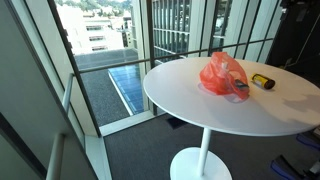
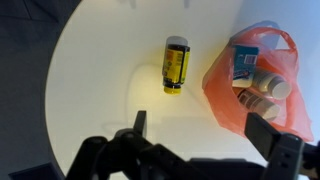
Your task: Put the bottle with a yellow lid in the plastic bag
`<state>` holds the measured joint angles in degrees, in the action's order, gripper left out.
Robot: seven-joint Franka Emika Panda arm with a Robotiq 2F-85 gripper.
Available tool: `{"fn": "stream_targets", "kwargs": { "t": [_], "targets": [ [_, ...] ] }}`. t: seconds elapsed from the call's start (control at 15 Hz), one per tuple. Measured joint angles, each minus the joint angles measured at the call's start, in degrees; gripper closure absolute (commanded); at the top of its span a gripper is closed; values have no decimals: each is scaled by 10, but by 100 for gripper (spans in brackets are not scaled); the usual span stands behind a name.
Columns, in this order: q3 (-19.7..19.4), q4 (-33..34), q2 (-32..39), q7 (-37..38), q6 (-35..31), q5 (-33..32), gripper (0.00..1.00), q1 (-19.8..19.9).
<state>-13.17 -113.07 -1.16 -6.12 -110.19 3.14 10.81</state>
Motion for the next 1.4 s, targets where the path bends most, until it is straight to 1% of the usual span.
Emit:
{"fn": "stream_targets", "kwargs": {
  "t": [0.27,0.6,0.87,1.13,1.4],
  "targets": [
    [0,0,7,0,1,0,0,0],
    [4,5,66,-9,-15,0,0,0],
    [11,7,120,-16,-48,0,0,0],
    [15,6,161,-20,-96,-5,0,0],
    [17,3,197,-20,-132,-27,0,0]
  ]
}}
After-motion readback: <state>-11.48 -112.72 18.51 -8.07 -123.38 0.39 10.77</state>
